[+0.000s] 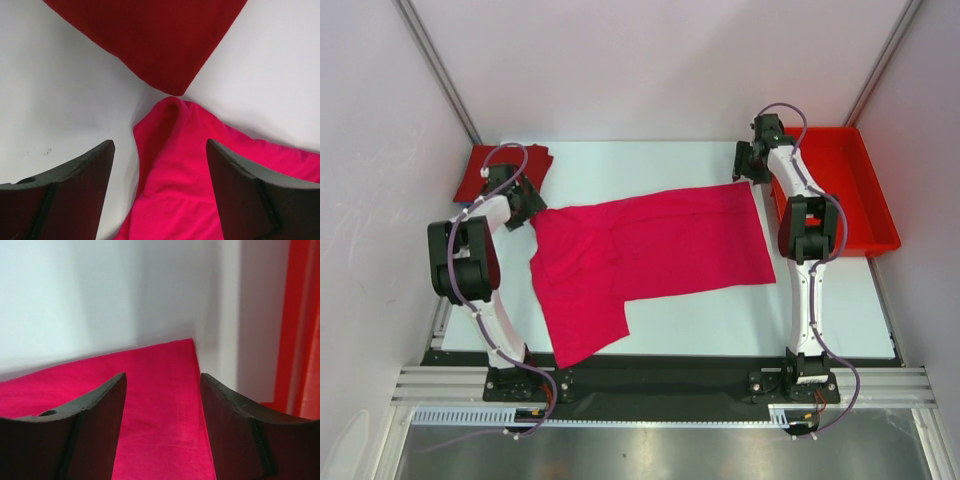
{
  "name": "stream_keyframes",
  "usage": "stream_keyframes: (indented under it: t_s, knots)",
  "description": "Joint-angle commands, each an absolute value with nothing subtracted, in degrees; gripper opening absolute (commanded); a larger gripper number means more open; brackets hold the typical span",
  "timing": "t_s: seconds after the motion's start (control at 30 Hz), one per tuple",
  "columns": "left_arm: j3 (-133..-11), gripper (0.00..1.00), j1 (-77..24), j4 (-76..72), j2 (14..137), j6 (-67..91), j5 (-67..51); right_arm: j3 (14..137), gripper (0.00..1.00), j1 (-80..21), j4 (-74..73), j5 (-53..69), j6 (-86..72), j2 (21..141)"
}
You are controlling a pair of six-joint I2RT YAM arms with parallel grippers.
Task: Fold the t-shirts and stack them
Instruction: Fold the tshirt
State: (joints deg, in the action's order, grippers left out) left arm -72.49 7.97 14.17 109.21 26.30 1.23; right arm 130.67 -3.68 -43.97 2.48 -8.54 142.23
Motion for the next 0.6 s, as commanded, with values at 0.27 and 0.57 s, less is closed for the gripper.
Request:
stream_keyframes:
  t_s: [0.27, 0.57]
  knots:
    - [-74.8, 0.7, 7.6, 11.6, 112.4, 28.0, -1.5, 134.1, 0.64, -3.2, -41.1, -0.5, -5.4, 144.9]
    - [-76.0, 0.37, 7.6, 13.0, 114.1, 28.1, -0.4, 134.3, 0.38, -2.2, -39.3, 1.1, -6.2, 146.8]
